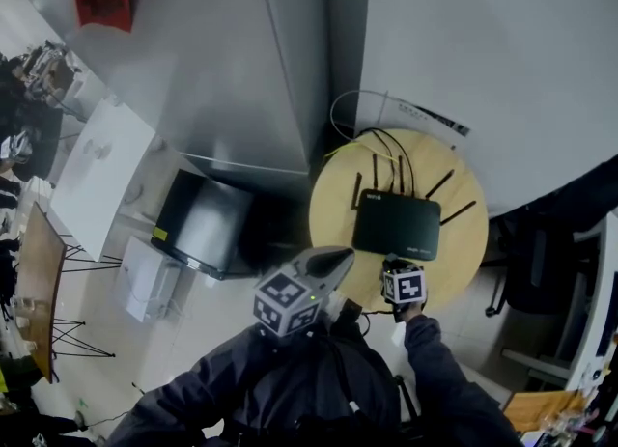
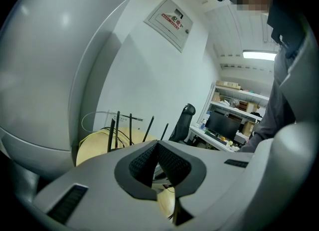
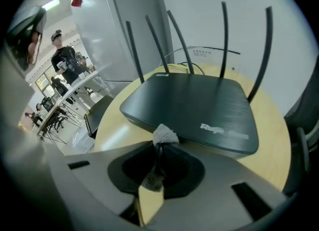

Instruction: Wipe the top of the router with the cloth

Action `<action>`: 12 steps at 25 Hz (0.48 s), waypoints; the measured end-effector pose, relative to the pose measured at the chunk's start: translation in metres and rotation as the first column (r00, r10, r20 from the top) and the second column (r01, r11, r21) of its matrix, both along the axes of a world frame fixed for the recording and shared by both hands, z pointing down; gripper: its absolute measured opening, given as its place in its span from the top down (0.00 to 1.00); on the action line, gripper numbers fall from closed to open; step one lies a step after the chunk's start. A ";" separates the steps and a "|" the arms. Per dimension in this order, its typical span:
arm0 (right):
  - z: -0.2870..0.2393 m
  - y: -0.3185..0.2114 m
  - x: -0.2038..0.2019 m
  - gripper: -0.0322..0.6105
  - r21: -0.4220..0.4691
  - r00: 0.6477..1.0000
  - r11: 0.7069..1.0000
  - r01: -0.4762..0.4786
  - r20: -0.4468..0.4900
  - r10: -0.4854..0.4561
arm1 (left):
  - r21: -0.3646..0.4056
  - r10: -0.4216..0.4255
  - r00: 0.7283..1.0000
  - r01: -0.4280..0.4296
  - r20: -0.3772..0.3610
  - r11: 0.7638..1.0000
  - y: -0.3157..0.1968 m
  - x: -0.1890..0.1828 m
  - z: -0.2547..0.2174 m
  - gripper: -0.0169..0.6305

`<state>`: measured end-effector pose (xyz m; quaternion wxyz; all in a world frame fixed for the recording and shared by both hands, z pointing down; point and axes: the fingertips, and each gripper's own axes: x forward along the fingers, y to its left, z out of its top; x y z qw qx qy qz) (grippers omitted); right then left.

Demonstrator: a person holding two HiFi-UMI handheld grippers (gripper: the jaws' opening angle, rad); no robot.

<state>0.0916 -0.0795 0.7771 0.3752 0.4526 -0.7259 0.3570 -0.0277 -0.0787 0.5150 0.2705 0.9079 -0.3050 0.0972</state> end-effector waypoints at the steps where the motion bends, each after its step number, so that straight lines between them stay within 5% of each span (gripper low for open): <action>1: 0.000 -0.001 -0.009 0.84 -0.004 1.000 1.000 0.005 0.004 -0.005 | 0.000 -0.008 1.000 0.008 0.001 1.000 0.000 -0.005 0.000 0.97; 12: -0.003 -0.010 -0.089 0.84 -0.028 0.997 0.999 0.025 0.070 -0.023 | -0.002 -0.082 0.997 0.082 -0.009 0.997 -0.001 -0.058 0.002 0.97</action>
